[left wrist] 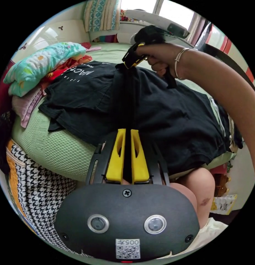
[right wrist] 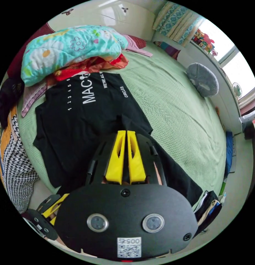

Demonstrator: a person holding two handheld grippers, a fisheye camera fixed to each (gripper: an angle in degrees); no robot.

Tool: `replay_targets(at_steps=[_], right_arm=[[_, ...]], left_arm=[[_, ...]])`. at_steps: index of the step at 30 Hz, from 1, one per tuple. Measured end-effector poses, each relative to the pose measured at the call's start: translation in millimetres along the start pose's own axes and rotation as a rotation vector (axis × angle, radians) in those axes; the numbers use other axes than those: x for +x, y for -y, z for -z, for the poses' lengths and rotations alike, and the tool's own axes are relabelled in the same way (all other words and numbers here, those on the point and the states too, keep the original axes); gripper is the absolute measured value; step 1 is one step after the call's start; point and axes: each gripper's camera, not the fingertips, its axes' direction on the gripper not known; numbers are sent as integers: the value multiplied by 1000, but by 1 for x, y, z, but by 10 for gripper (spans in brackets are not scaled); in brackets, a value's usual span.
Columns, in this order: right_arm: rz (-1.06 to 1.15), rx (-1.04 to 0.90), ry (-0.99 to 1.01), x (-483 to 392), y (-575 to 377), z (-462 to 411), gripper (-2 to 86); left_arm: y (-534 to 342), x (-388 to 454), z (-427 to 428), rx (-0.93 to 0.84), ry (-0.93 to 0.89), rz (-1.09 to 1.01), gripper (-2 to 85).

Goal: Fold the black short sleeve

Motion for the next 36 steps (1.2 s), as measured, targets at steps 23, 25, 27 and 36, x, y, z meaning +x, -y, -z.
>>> replay_targets(at_steps=[23, 25, 27, 36], right_arm=[[-180, 228, 75, 80, -234, 118, -8], [-237, 169, 29, 108, -293, 126, -8], [-303, 76, -16, 137, -351, 132, -7], [-706, -66, -132, 227, -602, 167, -9]], left_arm=[[-15, 117, 57, 26, -97, -59, 39], [-7, 153, 65, 28, -135, -144, 47], [0, 194, 69, 26, -195, -232, 55], [16, 426, 47, -74, -360, -676, 92]])
